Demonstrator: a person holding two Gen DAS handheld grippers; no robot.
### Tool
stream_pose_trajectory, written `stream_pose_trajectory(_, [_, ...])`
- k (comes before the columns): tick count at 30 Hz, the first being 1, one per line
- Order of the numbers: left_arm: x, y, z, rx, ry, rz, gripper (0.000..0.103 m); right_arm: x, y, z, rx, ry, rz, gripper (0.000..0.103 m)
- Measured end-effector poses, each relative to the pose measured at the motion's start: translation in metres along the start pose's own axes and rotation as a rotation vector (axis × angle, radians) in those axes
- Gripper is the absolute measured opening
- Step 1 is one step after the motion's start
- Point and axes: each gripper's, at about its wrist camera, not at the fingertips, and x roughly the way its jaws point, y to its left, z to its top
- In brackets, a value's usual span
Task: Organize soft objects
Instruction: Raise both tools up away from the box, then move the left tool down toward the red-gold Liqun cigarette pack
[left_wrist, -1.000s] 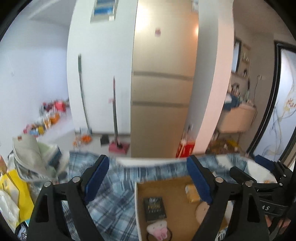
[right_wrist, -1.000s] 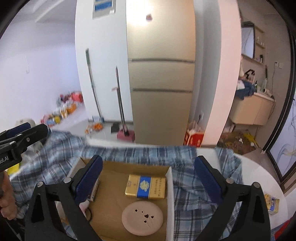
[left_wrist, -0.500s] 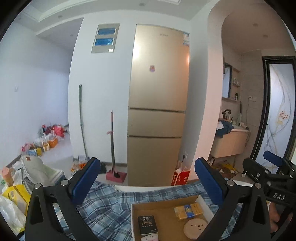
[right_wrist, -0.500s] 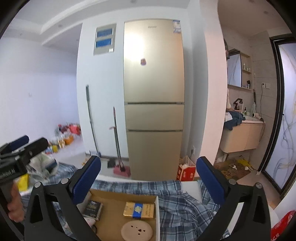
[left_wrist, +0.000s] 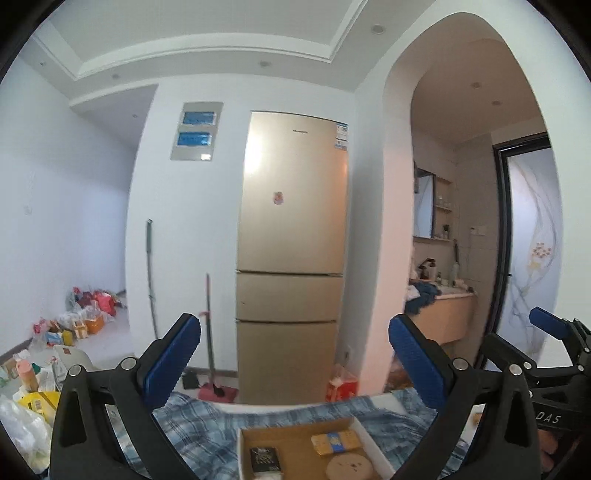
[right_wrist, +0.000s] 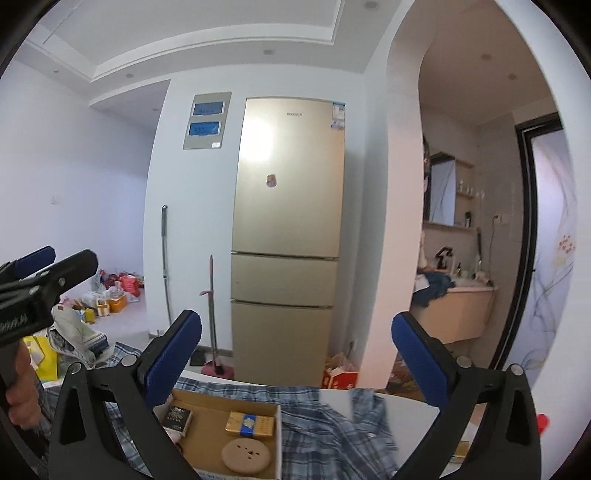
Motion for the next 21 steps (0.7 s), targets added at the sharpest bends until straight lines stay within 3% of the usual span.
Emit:
stream_pose_trajectory(2, [-0.012,-0.004,-0.003,0.01,0.011,-0.029,0.103,-0.013,-0.001,-0.001,0.012,-0.009,-0.001,0.103])
stream_pose_trajectory(6, [-0.04,-0.009,-0.019,0.027,0.02,0.0,0.103,-0.029,-0.002,-0.011,0.009,0.013,-0.035,0.103])
stream_pose_trajectory(12, [-0.075,-0.005,-0.061,0.036,0.05,0.009,0.103,-0.048,-0.015,-0.045,0.116,0.072,0.012,0.103])
stream_pose_trajectory(17, [-0.08,-0.008,-0.116,0.076,0.197,0.006,0.103,-0.051,-0.017,-0.08,0.165,0.093,-0.083,0.103])
stream_pose_trajectory(21, [-0.076,-0.016,-0.153,0.122,0.282,0.004,0.103,-0.033,-0.02,-0.1,0.134,0.196,-0.11,0.103])
